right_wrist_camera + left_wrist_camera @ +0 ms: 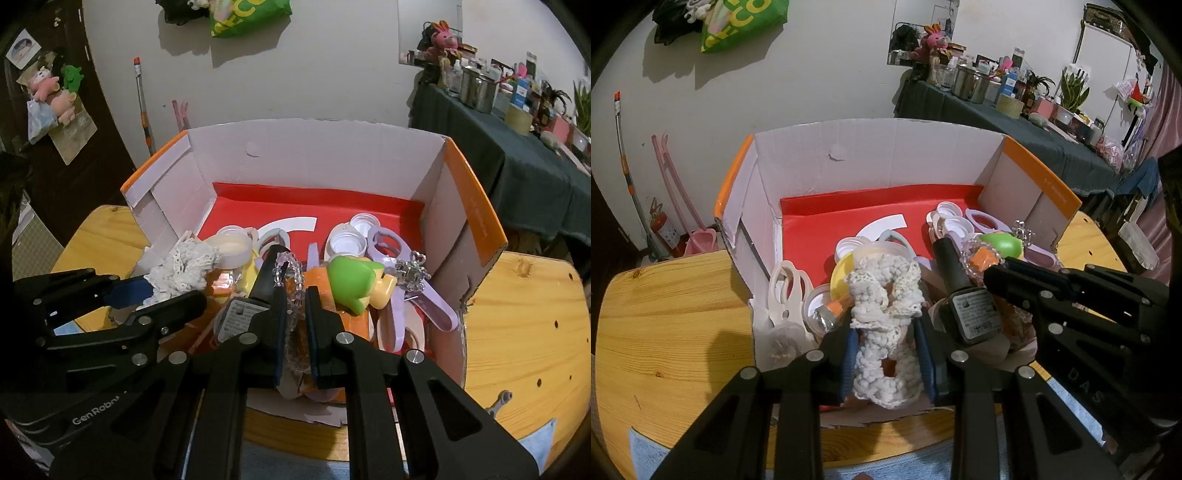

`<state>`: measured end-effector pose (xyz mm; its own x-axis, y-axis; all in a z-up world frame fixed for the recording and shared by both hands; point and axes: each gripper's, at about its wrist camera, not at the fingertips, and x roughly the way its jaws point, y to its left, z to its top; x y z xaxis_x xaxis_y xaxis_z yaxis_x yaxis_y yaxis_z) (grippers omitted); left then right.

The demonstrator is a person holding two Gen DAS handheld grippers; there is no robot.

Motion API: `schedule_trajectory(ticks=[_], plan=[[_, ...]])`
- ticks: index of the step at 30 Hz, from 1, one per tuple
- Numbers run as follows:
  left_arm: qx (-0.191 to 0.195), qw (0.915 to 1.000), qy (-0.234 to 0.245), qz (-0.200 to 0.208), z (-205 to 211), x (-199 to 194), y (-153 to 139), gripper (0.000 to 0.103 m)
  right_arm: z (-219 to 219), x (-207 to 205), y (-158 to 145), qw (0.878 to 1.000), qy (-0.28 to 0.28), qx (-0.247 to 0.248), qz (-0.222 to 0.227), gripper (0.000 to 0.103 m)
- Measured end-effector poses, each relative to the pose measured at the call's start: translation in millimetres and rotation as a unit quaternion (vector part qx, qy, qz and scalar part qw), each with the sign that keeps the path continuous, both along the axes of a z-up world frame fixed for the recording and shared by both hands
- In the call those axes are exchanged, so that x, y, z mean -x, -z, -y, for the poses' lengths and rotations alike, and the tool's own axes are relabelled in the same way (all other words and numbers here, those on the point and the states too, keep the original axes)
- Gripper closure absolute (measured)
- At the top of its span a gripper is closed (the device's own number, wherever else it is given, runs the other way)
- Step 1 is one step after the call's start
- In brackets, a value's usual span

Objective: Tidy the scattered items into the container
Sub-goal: 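Lower the scrunchie into the box and open the left tool while the right tool releases the bracelet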

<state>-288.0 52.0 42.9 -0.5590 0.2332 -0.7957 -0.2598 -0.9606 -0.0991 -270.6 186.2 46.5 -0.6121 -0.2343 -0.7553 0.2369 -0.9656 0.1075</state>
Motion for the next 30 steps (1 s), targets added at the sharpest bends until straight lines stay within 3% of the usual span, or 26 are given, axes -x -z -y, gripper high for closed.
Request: schedule_trajectory(ticks=[21, 23, 25, 30], plan=[[0.007, 0.9999, -0.003, -0.007, -2.9, -0.9, -1.4, 0.067, 1.0, -0.5, 2.9, 1.0, 0.003, -0.009, 0.001, 0.093], [0.012, 0.9999, -0.003, -0.009, -3.7, -1.2, -1.8, 0.065, 0.8, -0.2, 3.2, 1.0, 0.004, -0.008, 0.002, 0.093], [0.013, 0.9998, -0.003, -0.015, -4.0, -2.1, -3.1, 0.056, 0.3, -0.2, 3.5, 1.0, 0.004, -0.008, 0.002, 0.093], [0.022, 0.9994, -0.003, -0.026, -5.1, -3.9, -7.3, 0.054, 0.3, -0.5, 2.8, 1.0, 0.005, -0.007, 0.003, 0.093]])
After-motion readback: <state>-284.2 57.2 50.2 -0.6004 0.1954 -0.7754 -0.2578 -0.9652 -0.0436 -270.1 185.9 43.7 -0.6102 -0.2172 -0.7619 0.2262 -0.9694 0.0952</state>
